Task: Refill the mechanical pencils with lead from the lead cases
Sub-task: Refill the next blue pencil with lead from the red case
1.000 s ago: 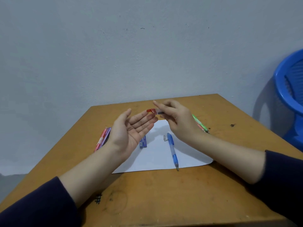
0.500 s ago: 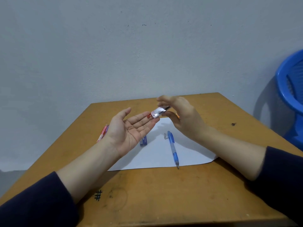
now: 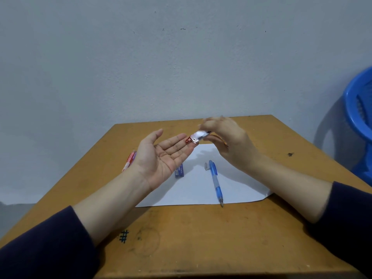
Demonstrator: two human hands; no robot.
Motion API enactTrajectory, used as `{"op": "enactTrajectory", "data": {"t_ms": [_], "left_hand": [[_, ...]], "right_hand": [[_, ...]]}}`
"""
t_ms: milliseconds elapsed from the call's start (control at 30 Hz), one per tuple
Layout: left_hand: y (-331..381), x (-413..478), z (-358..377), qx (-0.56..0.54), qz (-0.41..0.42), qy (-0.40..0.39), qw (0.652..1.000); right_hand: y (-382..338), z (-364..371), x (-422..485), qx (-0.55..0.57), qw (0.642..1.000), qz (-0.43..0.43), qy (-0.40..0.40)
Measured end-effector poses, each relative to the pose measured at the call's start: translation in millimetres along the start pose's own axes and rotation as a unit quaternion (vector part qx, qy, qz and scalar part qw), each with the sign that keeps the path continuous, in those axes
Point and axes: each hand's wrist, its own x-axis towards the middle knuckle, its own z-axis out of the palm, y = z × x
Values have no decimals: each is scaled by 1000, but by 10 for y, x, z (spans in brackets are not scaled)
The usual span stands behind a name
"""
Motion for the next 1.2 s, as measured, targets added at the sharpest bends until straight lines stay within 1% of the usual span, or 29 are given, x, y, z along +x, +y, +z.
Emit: {"op": "enactTrajectory", "data": {"t_ms": [100,233,400,567,767,900,1100,1200], "left_hand": [[7,-1,-9,4,-5,2,1000],[8,-7,-12,3,-12,-1,1000],[11,0,-22,-7,-27,-9,1000],[15,3,-19,-16,-27,-14,999],[26,-5,-23,-22,-27,-28,999],[42,2,-29,-25,-30,-39,998],[63,10,-30,-35,-38,-58,997],[67,14,-32,-24,-40,-56,997]], "right_hand": [[32,-2,-6,-29,999,-22,-20],[5,-1,-2,10,1000,15,-9],[64,11,-19,-73,995,-54,-32],[8,3,18,-40,998,-40,-24],[62,16,-16,-70,996,-43,-38],[50,8,-17,-47,997,-18,-52],[16,-7,-22,12,998,53,-30],[13,-7,-26,25,997,72,-26]]}}
